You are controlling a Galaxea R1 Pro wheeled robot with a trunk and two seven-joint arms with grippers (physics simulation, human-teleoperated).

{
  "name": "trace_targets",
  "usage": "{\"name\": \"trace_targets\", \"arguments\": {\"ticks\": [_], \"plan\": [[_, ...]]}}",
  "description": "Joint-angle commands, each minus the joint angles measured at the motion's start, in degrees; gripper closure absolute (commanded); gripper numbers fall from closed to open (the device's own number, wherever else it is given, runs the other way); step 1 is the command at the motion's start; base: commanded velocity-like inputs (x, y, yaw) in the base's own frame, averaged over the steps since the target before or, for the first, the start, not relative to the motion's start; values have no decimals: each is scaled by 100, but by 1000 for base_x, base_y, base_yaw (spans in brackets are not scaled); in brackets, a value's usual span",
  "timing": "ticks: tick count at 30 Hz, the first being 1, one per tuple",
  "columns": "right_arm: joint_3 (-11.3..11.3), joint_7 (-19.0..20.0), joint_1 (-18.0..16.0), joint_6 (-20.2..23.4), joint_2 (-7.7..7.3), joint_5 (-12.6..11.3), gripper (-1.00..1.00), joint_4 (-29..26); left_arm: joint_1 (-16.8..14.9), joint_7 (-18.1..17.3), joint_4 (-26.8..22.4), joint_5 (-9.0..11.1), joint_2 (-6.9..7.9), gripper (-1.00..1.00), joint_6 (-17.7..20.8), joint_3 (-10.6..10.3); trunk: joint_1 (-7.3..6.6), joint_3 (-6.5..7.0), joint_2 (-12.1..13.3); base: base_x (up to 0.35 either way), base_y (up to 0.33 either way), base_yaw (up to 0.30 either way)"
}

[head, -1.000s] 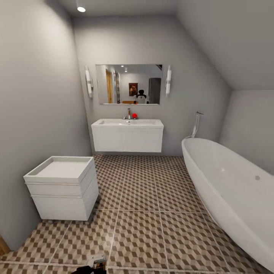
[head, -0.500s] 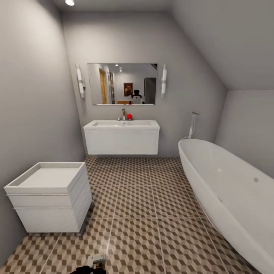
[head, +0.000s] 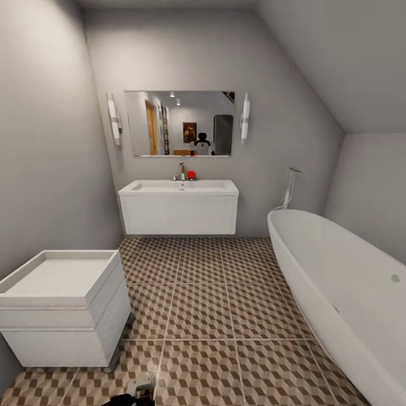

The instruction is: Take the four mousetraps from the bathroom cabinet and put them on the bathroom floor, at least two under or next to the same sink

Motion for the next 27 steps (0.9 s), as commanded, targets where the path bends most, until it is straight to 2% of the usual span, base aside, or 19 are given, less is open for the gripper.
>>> {"name": "trace_targets", "arguments": {"ticks": [1, 27], "plan": [[49, -6, -5, 11, 1, -66, 100, 4, -2, 28, -2, 41, 1, 100, 19, 0, 3, -6, -3, 323, 0, 0], [49, -29, -5, 11, 3, -64, 100, 4, -4, 29, -2, 40, 6, 100, 19, 0, 3, -6, -3, 323, 0, 0]]}}
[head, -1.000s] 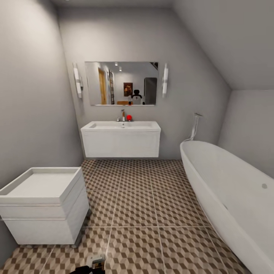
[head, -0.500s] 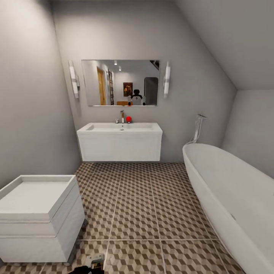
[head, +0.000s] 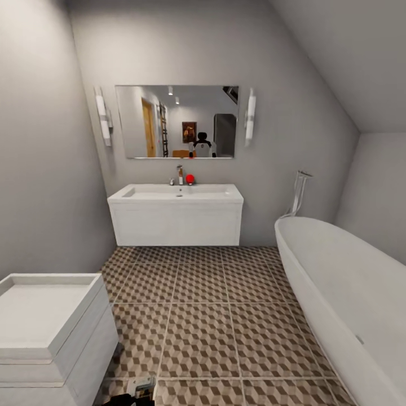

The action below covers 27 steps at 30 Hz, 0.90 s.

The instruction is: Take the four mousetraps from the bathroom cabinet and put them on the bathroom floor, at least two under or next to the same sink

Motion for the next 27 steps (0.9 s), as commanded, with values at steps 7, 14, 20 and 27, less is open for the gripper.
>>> {"name": "trace_targets", "arguments": {"ticks": [7, 14, 20, 27], "plan": [[49, -2, -5, 11, 0, -60, 100, 4, -4, 27, -2, 42, -2, 100, 19, 0, 3, -6, -3, 323, 0, 0], [49, 27, -5, 11, 0, -59, 100, 4, -2, 28, -2, 42, -2, 100, 19, 0, 3, -6, -3, 323, 0, 0], [49, 32, -5, 11, 0, -59, 100, 4, -4, 26, -2, 43, -2, 100, 19, 0, 3, -6, -3, 323, 0, 0], [49, 15, -5, 11, 0, -59, 100, 4, -4, 28, -2, 45, -2, 100, 19, 0, 3, -6, -3, 323, 0, 0]]}}
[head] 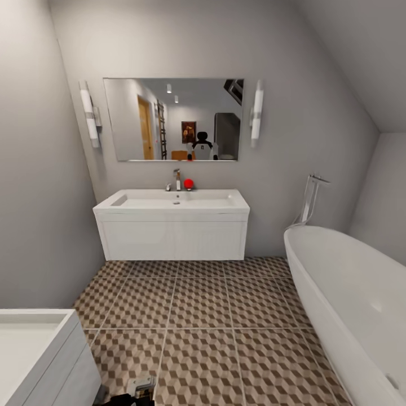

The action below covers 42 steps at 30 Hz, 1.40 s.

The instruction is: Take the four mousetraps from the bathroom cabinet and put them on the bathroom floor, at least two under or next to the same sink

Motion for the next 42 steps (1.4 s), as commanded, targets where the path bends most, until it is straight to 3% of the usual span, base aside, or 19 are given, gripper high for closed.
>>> {"name": "trace_targets", "arguments": {"ticks": [1, 14, 16, 18, 20, 22, 25, 28, 42], "plan": [[49, -8, -5, 11, 1, -66, 100, 4, -4, 29, -2, 43, -2, 100, 19, 0, 3, -6, -3, 323, 0, 0], [49, -38, -5, -2, -43, -66, 100, 0, -4, 41, -9, 37, 54, 100, 24, 13, 3, -6, -3, 323, 0, 0], [54, -24, -5, -21, -84, -63, 100, -2, -4, 34, -19, 39, 152, 100, 42, 19, 3, -6, -3, 323, 0, 0], [56, -2, -5, -31, -184, -60, 100, -9, -4, 26, -32, 82, 340, 100, 64, 23, 3, -6, -3, 323, 0, 0], [54, 18, -5, -37, -357, -49, 100, -26, -4, 10, -58, 252, 618, 100, 88, 19, 3, -6, -3, 323, 0, 0], [52, 27, -5, -40, -449, -44, 100, -49, -4, -3, -113, 437, 795, 100, 100, 15, 3, -6, -3, 323, 0, 0], [46, 39, -5, -27, -552, -41, 100, -115, -4, -16, -200, 670, 956, 100, 116, 6, 3, -6, -3, 323, 0, 0], [42, -2, -5, -3, -657, -40, 100, -355, -4, -24, -242, 743, 988, 100, 125, -14, 3, -6, -3, 323, 0, 0], [33, -32, -5, -70, -649, -48, 100, -636, -4, -27, -257, 760, 983, 100, 34, -26, 3, -6, -3, 323, 0, 0]]}}
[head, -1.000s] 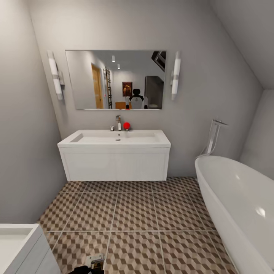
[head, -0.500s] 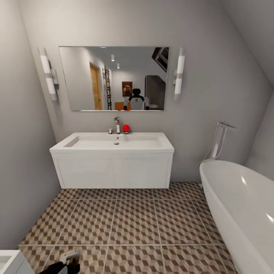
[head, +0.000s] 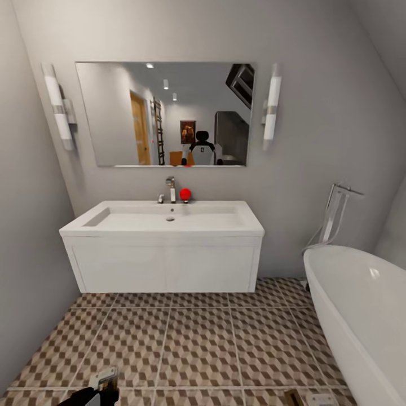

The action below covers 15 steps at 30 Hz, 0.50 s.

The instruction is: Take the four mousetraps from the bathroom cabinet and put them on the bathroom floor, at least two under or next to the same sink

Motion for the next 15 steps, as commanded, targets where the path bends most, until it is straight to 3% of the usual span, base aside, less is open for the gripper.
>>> {"name": "trace_targets", "arguments": {"ticks": [1, 15], "plan": [[48, -13, -2, 4, -1, -75, 100, -7, 0, 27, -15, 22, 0, 100, 36, -2, 3, -6, -3, 323, 0, 0], [47, 13, -2, 4, 6, -67, 100, -48, 0, 28, -15, 5, 8, 100, 1, -35, 3, -6, -3, 296, 0, 0]]}}
